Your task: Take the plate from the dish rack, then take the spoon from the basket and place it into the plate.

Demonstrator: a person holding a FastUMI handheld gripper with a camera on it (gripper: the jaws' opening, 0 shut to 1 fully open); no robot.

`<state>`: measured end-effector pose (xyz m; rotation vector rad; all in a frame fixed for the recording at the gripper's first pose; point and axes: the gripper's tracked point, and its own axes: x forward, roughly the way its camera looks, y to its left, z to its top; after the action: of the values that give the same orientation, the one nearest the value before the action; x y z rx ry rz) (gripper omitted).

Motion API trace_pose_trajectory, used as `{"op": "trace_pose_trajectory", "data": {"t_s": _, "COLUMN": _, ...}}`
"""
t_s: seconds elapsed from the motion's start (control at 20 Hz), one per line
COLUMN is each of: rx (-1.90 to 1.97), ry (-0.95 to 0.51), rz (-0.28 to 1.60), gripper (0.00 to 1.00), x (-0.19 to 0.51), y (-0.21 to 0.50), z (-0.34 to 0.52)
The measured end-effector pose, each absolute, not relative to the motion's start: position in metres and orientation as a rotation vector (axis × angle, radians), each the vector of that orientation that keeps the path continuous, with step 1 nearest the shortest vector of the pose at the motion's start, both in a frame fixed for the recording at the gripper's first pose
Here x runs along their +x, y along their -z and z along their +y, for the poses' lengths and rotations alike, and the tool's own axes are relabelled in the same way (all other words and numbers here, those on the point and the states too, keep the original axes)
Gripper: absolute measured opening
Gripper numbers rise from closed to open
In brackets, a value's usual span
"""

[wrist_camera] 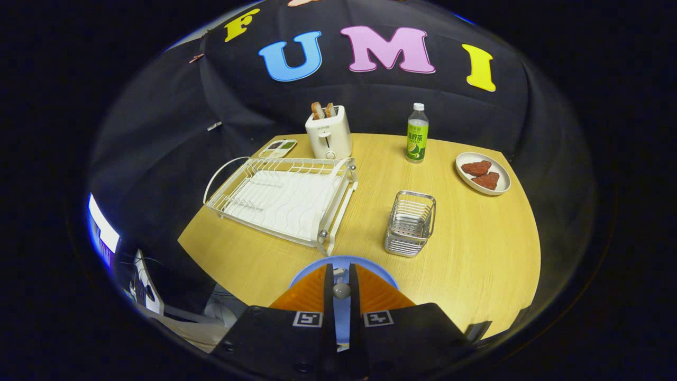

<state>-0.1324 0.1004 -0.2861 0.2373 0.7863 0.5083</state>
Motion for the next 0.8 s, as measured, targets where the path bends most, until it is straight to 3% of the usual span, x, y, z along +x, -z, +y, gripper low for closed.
{"op": "trace_pose_trajectory", "data": {"t_s": 0.35, "rx": 0.224, "ry": -0.580, "rz": 0.813, "gripper": 0.13, "x": -0.151, "y": 0.315, "z": 0.113}}
{"op": "trace_pose_trajectory", "data": {"t_s": 0.8, "rx": 0.226, "ry": -0.596, "rz": 0.996, "gripper": 0.13, "x": -0.191, "y": 0.372, "z": 0.105}}
